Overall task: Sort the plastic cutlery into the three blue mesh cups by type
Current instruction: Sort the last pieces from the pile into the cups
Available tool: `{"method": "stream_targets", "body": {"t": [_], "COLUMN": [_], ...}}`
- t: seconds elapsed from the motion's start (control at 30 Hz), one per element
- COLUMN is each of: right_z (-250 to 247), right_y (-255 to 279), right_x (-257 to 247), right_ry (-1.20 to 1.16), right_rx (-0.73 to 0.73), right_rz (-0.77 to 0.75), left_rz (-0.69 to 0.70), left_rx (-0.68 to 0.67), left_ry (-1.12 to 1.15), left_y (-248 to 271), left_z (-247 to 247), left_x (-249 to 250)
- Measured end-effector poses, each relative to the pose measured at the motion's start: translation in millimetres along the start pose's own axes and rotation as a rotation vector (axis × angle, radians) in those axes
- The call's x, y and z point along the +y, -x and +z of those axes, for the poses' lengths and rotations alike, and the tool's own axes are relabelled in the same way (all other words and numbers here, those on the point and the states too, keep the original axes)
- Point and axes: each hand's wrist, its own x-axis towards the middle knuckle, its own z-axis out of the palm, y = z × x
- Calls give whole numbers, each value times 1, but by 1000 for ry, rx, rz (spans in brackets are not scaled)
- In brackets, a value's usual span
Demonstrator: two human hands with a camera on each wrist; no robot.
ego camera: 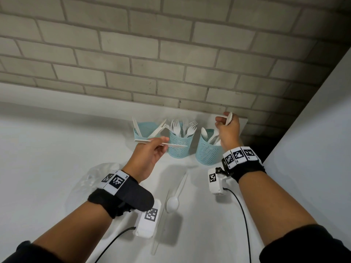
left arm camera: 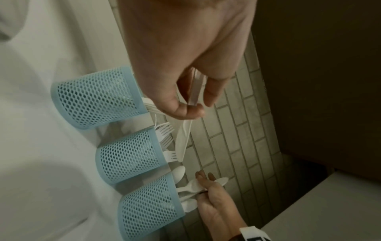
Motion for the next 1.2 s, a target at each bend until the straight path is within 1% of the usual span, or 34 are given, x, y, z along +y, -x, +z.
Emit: {"method": "stream_targets", "body": {"t": [0.1,0.2,0.23,0.3,0.33,0.37,0.4,0.43,0.47,0.5,0.53,0.57,0.6,0.67,0.77,0.87,0.93,1.03,1.1,1.13,1.17,1.2], "right_z": [0,0,0,2,4,8,11,15,19,22,26,30,32,37,40,45,49,58,65,69,74,79], "right_y": [-1,3,7,18,26,34,42,49,57,64,69,72,74,74,70,65,62,60,60,60,61,62], "right_x": [2,3,1,-9,-16,-23,-29,-34,-38,-40,-40,-39,-39,-37,-40,-47,-53,-60,-64,-65,-66,-67], "right_ry": [47,180,224,303,321,313,293,292,330,384,416,401,346,189,36,-46,-62,-12,18,29,32,29], "right_rx": [2,-40,-48,-41,-71,-156,-304,-497,-697,-866,-974,-1011,-993,-889,-734,-583,-483,-391,-343,-313,-284,-261], "right_rz": [-6,-42,-97,-255,-322,-356,-353,-320,-274,-230,-190,-156,-127,-79,-34,-36,-83,-190,-271,-306,-333,-354], "left_rz": [-35,-6,2,5,-2,-20,-44,-67,-85,-98,-108,-118,-131,-155,-181,-202,-201,-167,-182,-210,-241,-261], "left_rx": [2,19,25,45,60,78,89,93,92,91,94,100,107,107,120,150,162,165,121,84,39,-19], "left_ry": [98,87,86,131,175,228,283,333,372,403,428,450,474,504,469,406,313,62,-135,-266,-445,-679], "left_y": [2,2,2,1,0,0,-1,-2,-4,-5,-6,-6,-7,-6,-4,-4,-4,1,6,7,9,10], "left_z": [-1,-4,-5,-7,-8,-8,-9,-9,-9,-10,-10,-11,-12,-13,-18,-25,-30,-32,-32,-33,-34,-35], "left_x": [1,0,0,3,4,6,8,9,10,10,10,9,8,7,2,-6,-13,-21,-24,-26,-28,-31]}}
